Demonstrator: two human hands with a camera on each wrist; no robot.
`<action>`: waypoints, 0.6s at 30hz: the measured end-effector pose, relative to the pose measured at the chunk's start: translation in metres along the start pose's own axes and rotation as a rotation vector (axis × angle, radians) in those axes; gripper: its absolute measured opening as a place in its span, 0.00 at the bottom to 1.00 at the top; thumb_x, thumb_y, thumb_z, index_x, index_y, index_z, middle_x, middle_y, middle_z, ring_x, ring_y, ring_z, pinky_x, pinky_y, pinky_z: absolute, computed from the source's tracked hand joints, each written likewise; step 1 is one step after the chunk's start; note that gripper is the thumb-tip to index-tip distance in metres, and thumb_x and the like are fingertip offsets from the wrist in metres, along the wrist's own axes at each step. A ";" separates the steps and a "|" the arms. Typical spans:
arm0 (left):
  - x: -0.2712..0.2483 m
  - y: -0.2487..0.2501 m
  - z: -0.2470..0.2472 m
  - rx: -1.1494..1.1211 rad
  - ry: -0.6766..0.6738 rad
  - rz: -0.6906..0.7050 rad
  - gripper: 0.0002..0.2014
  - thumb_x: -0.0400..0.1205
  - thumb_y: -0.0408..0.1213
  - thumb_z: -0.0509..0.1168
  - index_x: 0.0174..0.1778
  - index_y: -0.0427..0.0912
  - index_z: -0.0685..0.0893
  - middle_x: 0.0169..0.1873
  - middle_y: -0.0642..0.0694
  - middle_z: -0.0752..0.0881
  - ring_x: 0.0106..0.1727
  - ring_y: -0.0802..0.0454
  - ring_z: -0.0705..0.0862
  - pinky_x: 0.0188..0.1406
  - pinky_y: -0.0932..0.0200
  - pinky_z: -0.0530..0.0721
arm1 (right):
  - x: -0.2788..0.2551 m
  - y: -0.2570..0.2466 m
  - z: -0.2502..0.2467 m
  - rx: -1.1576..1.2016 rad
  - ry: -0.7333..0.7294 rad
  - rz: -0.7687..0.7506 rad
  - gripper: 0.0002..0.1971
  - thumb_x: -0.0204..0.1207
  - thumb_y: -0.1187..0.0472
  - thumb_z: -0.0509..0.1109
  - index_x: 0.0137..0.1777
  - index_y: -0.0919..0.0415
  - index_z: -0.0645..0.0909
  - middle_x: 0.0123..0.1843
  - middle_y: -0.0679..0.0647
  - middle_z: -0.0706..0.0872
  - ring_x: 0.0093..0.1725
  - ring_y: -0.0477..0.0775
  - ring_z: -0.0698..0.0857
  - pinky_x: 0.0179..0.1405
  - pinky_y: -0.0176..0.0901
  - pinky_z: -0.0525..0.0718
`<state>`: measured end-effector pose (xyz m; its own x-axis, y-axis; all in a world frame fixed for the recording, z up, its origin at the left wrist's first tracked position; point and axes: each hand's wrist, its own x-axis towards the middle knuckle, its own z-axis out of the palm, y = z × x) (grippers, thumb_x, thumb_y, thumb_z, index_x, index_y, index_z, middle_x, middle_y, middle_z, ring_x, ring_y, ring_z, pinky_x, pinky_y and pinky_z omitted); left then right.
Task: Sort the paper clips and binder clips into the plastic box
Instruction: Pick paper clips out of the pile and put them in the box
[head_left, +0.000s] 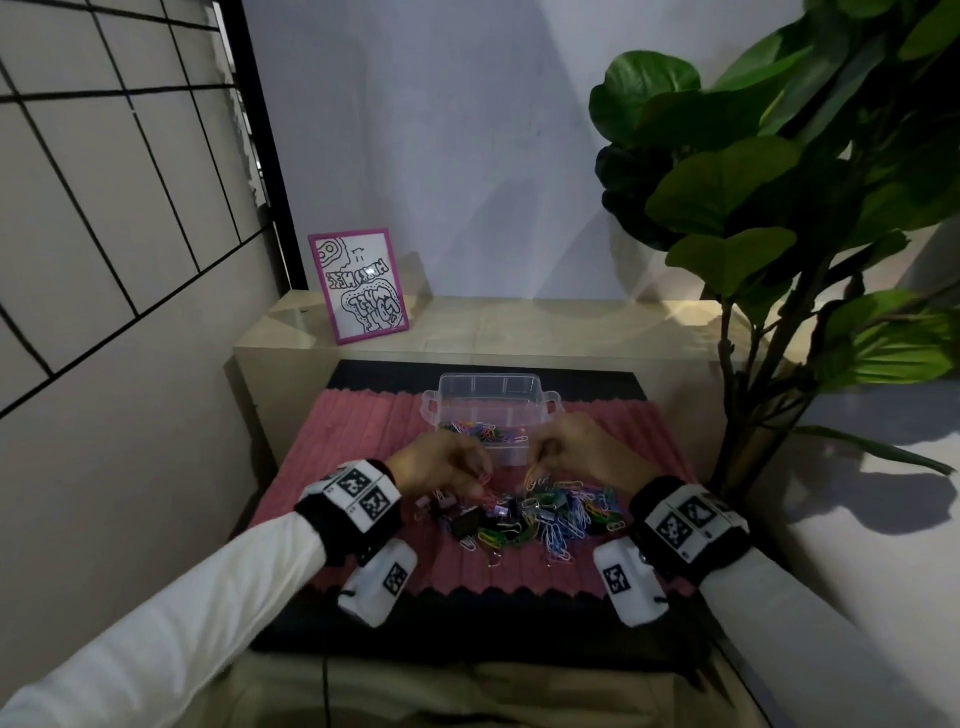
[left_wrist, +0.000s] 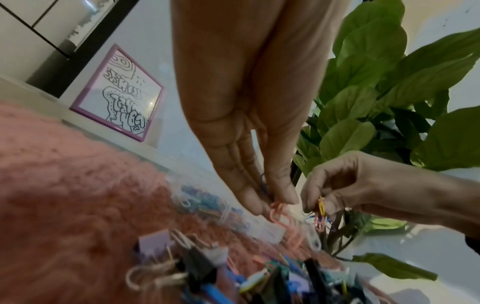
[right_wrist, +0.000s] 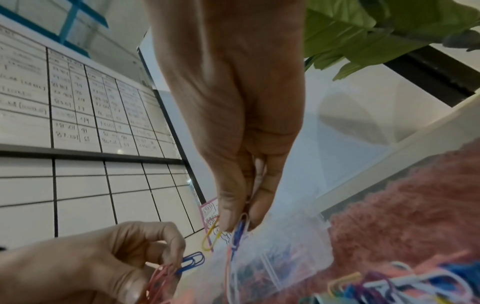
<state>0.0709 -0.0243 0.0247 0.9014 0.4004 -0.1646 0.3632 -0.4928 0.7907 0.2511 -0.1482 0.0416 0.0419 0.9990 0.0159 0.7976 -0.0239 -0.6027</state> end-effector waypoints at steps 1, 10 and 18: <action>-0.002 0.000 -0.004 -0.013 0.011 0.010 0.11 0.71 0.27 0.73 0.42 0.47 0.82 0.34 0.52 0.84 0.31 0.65 0.83 0.34 0.70 0.82 | 0.000 0.000 -0.002 0.055 0.022 0.001 0.02 0.71 0.73 0.71 0.40 0.71 0.86 0.38 0.61 0.90 0.33 0.38 0.87 0.32 0.18 0.77; -0.005 0.001 -0.031 -0.108 0.024 0.028 0.13 0.73 0.20 0.67 0.42 0.44 0.84 0.36 0.48 0.86 0.33 0.60 0.88 0.37 0.65 0.87 | -0.005 0.007 -0.006 0.264 0.066 0.045 0.01 0.70 0.71 0.73 0.40 0.69 0.85 0.34 0.52 0.88 0.33 0.36 0.87 0.36 0.27 0.82; 0.013 0.008 -0.043 0.122 0.145 0.036 0.11 0.71 0.25 0.71 0.46 0.42 0.87 0.37 0.52 0.87 0.33 0.73 0.84 0.37 0.75 0.81 | -0.019 0.021 0.004 0.233 0.023 0.123 0.02 0.70 0.70 0.74 0.40 0.63 0.85 0.33 0.50 0.88 0.30 0.41 0.85 0.32 0.31 0.84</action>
<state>0.0751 0.0098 0.0546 0.8742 0.4835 -0.0441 0.3653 -0.5952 0.7157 0.2647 -0.1676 0.0259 0.1453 0.9880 -0.0522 0.6259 -0.1327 -0.7686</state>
